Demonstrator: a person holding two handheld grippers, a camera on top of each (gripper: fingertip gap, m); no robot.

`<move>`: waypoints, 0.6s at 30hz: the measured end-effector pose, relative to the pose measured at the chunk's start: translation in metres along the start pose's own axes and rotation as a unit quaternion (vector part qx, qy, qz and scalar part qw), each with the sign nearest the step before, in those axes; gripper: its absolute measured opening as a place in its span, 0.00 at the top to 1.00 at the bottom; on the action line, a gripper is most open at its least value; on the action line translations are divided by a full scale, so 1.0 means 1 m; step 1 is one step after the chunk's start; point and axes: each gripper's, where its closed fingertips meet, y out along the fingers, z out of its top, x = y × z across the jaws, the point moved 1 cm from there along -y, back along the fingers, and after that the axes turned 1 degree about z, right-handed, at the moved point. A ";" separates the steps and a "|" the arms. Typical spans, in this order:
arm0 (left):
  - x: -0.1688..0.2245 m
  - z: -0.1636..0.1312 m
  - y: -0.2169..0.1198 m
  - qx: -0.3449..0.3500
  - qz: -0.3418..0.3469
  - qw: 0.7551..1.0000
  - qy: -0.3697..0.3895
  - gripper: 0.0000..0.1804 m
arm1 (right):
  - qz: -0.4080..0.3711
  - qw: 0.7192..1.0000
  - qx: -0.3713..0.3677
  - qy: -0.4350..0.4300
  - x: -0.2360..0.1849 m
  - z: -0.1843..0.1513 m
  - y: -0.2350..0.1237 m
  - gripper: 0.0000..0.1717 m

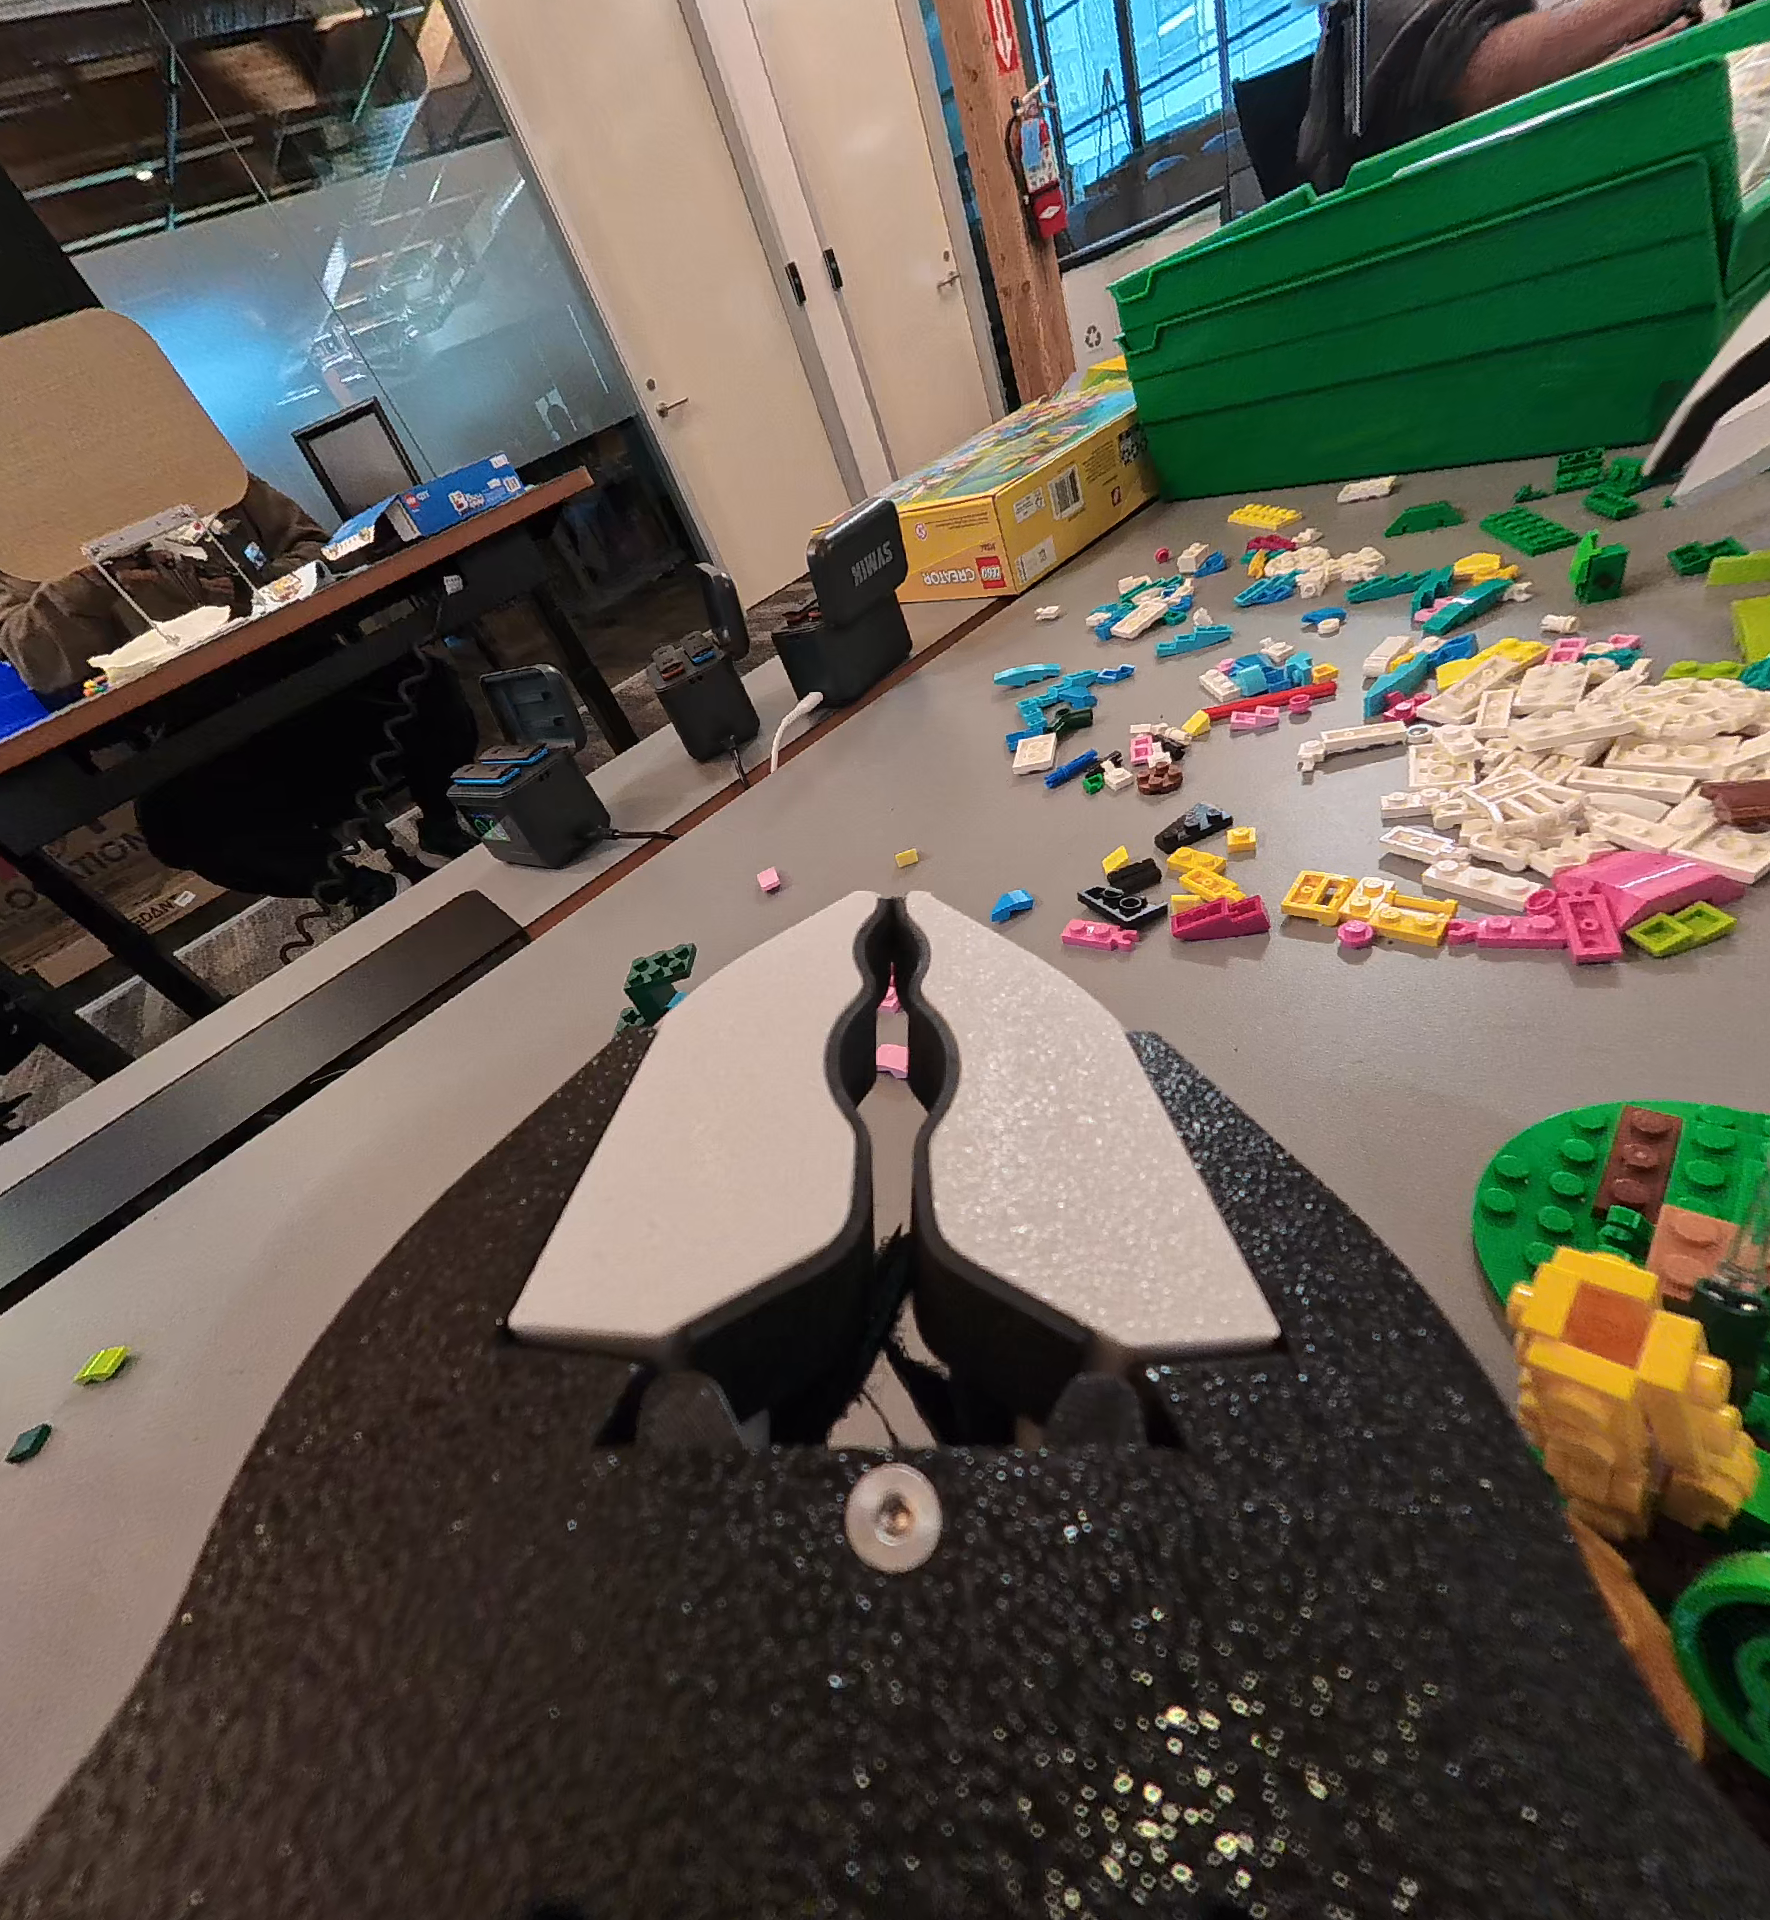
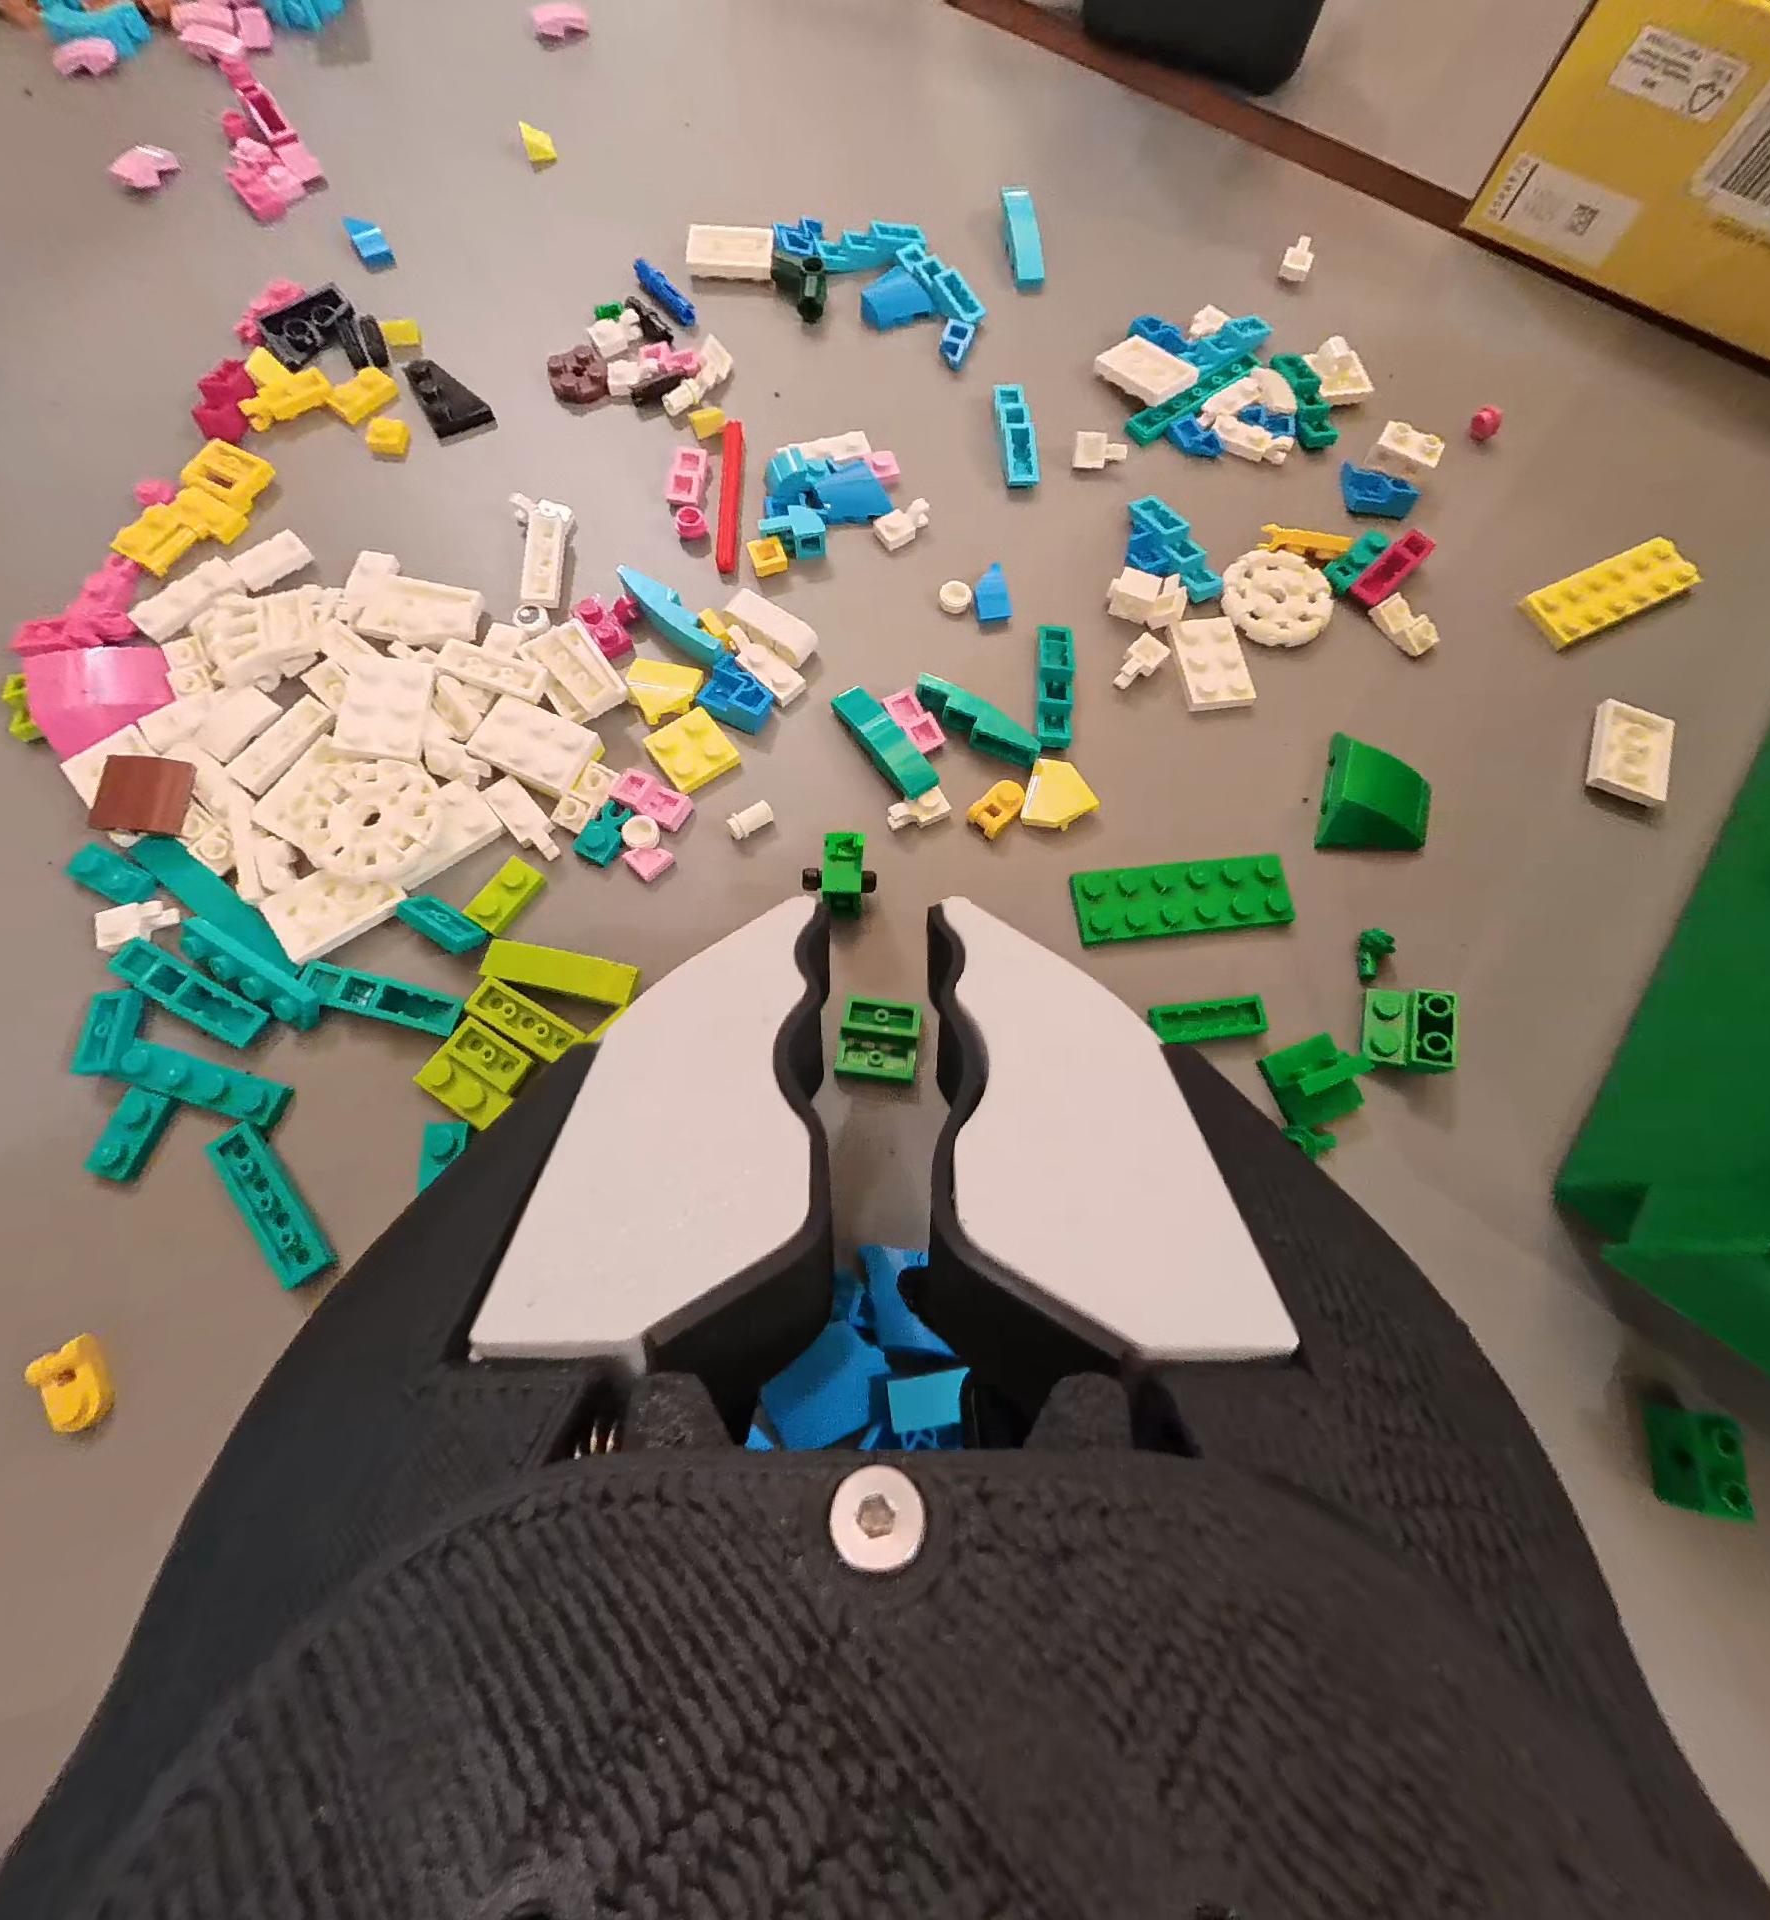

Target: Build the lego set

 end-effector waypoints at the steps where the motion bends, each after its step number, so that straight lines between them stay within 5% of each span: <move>1: 0.000 0.000 0.000 0.000 0.000 1.000 0.001 1.00 | -0.002 1.000 -0.005 -0.001 -0.001 0.000 0.002 0.90; 18: 0.001 0.000 0.000 0.000 -0.002 1.000 0.003 1.00 | -0.022 0.999 -0.037 -0.018 -0.002 -0.004 0.018 0.93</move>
